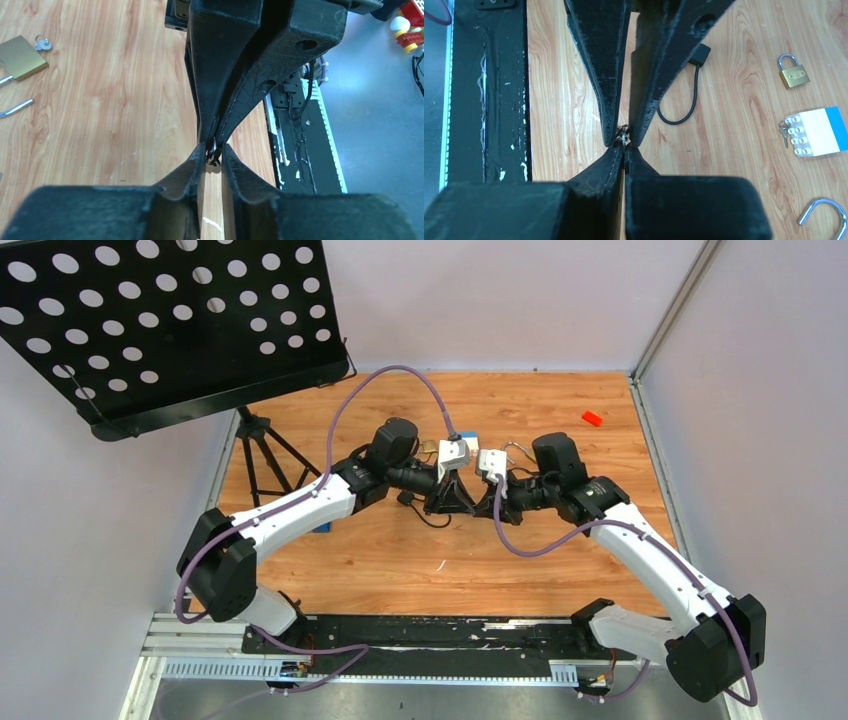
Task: Unlock with the key
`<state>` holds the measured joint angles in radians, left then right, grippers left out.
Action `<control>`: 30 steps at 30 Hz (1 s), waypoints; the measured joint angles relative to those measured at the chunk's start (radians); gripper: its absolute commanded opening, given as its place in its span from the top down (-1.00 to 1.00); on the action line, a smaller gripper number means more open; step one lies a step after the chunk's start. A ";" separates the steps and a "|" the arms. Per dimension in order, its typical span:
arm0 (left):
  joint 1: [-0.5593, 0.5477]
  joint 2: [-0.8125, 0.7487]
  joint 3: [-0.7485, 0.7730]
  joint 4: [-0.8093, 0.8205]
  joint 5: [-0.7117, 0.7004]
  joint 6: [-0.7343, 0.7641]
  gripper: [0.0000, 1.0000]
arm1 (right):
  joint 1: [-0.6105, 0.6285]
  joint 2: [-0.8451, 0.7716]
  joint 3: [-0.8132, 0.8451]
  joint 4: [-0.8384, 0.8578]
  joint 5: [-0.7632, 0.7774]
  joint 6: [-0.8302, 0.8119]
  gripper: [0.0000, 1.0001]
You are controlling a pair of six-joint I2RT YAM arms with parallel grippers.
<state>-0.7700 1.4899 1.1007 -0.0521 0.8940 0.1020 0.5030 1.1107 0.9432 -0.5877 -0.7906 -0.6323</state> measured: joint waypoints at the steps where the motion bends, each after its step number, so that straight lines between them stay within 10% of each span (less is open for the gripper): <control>1: 0.000 0.001 0.000 -0.002 0.001 0.002 0.69 | 0.000 0.000 0.000 -0.003 0.004 0.002 1.00; 10: 0.001 0.008 0.000 -0.016 0.008 0.008 1.00 | 0.000 0.000 -0.012 -0.006 0.007 0.003 0.96; 19: 0.000 0.008 0.000 -0.023 0.012 0.009 1.00 | 0.000 -0.019 -0.020 0.003 0.035 0.003 0.38; 30: 0.002 0.003 -0.010 -0.004 0.042 0.000 1.00 | 0.000 -0.079 -0.047 0.003 0.062 -0.002 0.62</control>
<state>-0.7677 1.4925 1.0908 -0.0559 0.9360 0.1020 0.5030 1.0313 0.8963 -0.5842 -0.7288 -0.6338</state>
